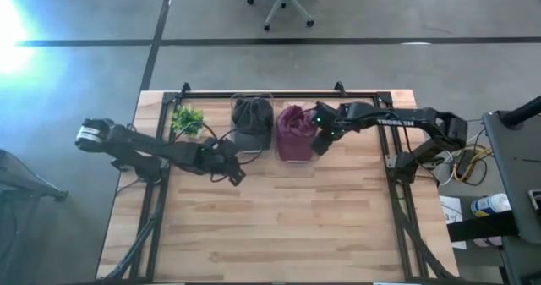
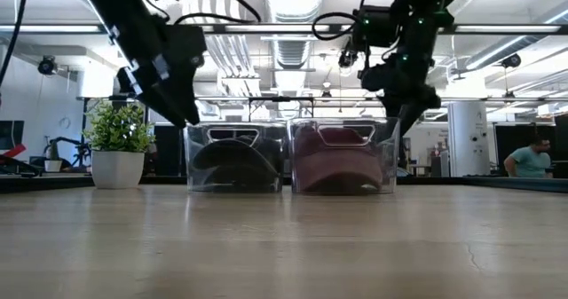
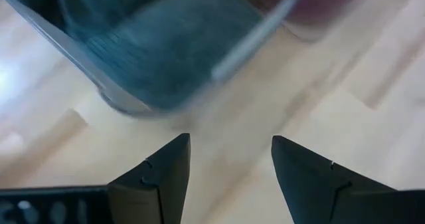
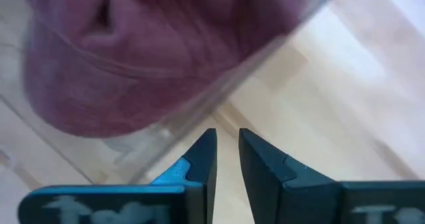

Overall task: Pick & Place hat
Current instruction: Adjust the transparent bins on the table, then return to Home Position

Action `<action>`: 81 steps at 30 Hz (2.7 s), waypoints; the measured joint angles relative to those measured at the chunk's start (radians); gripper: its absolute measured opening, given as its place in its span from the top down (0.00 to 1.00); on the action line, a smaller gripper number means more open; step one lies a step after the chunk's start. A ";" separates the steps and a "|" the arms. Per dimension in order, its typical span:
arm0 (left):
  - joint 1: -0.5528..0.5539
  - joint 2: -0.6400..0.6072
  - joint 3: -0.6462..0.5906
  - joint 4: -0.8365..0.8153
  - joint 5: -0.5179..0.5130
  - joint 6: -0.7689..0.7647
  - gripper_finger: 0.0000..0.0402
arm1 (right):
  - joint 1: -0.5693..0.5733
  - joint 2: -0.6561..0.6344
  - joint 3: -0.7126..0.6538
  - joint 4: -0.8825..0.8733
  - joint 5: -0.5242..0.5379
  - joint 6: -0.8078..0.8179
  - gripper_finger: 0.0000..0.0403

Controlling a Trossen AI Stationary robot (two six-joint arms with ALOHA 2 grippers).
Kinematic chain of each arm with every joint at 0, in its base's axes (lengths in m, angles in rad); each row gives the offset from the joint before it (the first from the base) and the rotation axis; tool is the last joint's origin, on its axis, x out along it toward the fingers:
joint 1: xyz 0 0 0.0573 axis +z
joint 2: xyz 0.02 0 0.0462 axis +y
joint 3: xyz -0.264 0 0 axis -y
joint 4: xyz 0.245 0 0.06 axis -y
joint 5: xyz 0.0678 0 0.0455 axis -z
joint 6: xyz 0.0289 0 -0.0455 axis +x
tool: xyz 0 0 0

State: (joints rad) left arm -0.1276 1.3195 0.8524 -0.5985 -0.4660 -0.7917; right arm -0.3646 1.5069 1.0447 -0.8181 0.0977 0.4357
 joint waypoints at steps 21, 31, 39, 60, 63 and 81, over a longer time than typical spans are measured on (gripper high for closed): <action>-0.070 0.032 -0.007 -0.001 0.019 -0.044 0.49 | 0.245 -0.058 -0.084 -0.035 -0.300 0.191 0.85; -0.070 0.032 -0.007 -0.004 0.019 -0.042 0.49 | 0.240 -0.015 -0.084 0.153 -0.239 0.313 0.85; -0.070 0.032 -0.007 -0.006 0.019 -0.040 0.49 | 0.191 -0.016 -0.084 0.164 -0.177 0.281 0.85; -0.070 -0.061 0.064 0.013 0.089 0.094 0.49 | 0.211 -0.176 -0.084 0.119 -0.130 0.140 0.85; -0.049 -0.138 0.065 0.105 0.092 0.208 0.49 | 0.210 -0.312 -0.084 0.122 -0.028 0.079 0.85; 0.156 -0.528 -0.080 0.432 0.353 0.373 0.49 | 0.235 -1.022 -0.212 0.289 0.072 0.012 0.85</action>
State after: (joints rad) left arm 0.0280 0.7914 0.7721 -0.1669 -0.1129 -0.4185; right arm -0.1298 0.4844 0.8325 -0.5287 0.1701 0.4476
